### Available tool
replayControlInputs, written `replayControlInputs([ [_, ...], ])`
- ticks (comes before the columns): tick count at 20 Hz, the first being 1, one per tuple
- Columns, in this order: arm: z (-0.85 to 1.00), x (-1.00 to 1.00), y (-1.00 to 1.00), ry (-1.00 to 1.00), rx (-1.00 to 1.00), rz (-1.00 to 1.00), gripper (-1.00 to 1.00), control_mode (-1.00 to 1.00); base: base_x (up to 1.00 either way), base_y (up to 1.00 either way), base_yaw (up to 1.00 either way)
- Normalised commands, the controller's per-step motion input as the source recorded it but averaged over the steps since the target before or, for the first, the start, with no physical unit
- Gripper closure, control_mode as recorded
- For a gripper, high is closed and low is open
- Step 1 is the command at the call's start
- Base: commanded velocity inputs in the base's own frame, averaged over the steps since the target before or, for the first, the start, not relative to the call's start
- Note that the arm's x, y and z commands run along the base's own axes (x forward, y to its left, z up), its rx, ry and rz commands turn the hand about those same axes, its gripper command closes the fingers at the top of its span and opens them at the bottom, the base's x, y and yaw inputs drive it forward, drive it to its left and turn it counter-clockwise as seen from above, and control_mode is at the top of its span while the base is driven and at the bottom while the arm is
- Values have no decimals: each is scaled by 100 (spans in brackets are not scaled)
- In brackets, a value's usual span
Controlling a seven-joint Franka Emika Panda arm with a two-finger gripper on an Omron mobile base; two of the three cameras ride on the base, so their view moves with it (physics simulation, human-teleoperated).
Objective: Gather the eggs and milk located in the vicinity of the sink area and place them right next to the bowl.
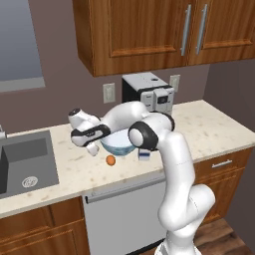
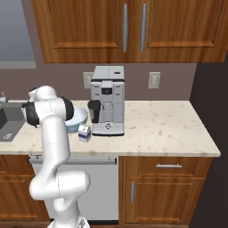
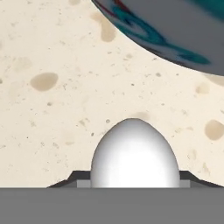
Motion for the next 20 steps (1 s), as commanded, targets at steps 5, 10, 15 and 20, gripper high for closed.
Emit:
replayControlInputs([
  [5,-15,0,-3,0,0,-11,100,-100,0,0,0],
  [10,-4,-1,-7,-1,0,-12,-100,-100,0,0,0],
  [15,10,-13,0,-10,-1,-8,-100,-100,0,0,0],
  [20,34,-26,1,-18,-7,-2,-100,-100,0,0,0],
])
